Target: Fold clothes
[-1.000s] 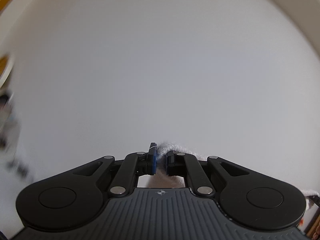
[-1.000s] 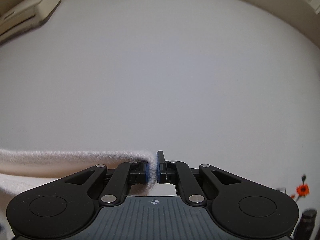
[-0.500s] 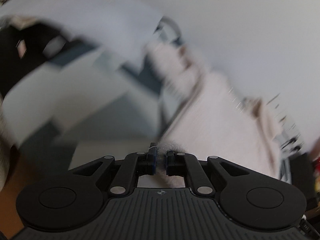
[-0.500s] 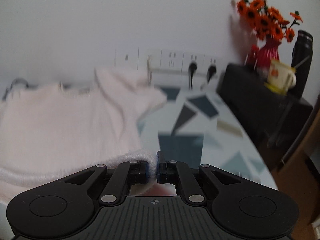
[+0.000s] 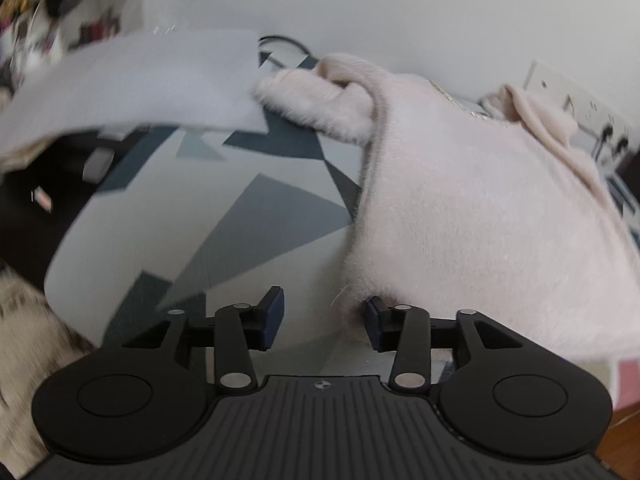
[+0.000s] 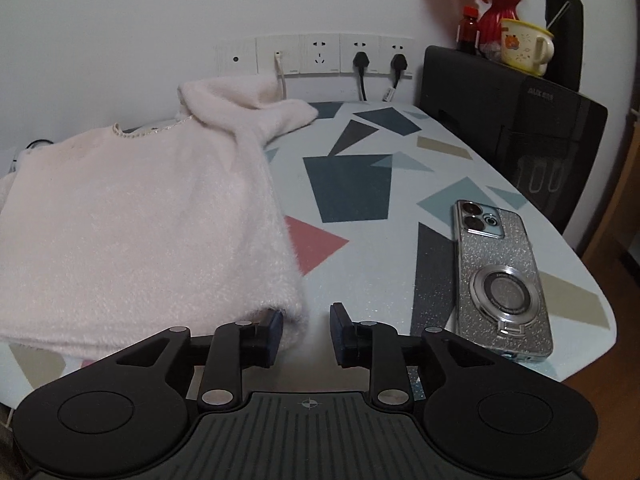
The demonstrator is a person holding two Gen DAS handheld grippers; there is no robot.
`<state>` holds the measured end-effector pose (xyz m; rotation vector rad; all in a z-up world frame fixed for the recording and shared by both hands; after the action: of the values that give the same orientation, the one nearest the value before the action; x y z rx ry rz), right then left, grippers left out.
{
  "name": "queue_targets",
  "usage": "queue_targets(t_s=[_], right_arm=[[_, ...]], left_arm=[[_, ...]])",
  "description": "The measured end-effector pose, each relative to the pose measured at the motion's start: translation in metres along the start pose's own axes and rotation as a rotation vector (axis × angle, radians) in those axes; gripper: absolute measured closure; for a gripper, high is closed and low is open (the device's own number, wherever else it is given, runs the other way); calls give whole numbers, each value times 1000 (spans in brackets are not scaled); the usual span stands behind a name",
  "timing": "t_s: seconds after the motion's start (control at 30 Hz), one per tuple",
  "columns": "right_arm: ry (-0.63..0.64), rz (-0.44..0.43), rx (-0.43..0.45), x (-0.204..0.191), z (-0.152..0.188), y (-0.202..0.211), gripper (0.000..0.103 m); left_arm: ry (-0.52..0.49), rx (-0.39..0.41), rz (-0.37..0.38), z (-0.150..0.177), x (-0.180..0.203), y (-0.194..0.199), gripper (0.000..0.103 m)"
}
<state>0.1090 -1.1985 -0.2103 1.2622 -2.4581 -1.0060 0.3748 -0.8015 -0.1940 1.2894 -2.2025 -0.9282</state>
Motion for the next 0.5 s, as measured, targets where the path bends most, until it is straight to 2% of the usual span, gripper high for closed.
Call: queue_targets(t_s=[0.07, 0.13, 0.17, 0.2, 0.23, 0.3, 0.37, 0.5], right_arm=[[-7, -9, 3, -2, 1, -4, 77], [-3, -8, 0, -5, 0, -10, 77], [7, -6, -8, -7, 0, -13, 88], [45, 10, -13, -10, -2, -14, 97], [94, 30, -16, -13, -3, -15, 97], [184, 60, -20, -18, -7, -14, 98], [259, 71, -15, -19, -12, -8, 98], [341, 76, -5, -20, -16, 1, 98]], left_arm=[[-78, 30, -50, 1, 8, -1, 44], [-131, 57, -86, 0, 14, 0, 40], [-136, 64, -84, -1, 14, 0, 41], [-114, 62, -65, -2, 11, 0, 56], [-81, 57, -39, -4, 6, -1, 76], [17, 21, 11, -7, -7, -6, 81], [67, 5, 29, -4, -15, -9, 86], [77, 18, 38, 5, -14, -6, 93]])
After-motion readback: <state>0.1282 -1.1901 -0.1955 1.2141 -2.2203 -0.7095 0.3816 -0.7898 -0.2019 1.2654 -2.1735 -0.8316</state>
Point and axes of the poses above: each gripper's, at about its wrist camera, not at the fingertips, and y roughly against the way its jaws point, x to its right, z to its underside, the point moved 1 cm from there along -y, roughly the way its jaws point, and after that the axes turned 4 degrees about -y, right-handed, at the moved point
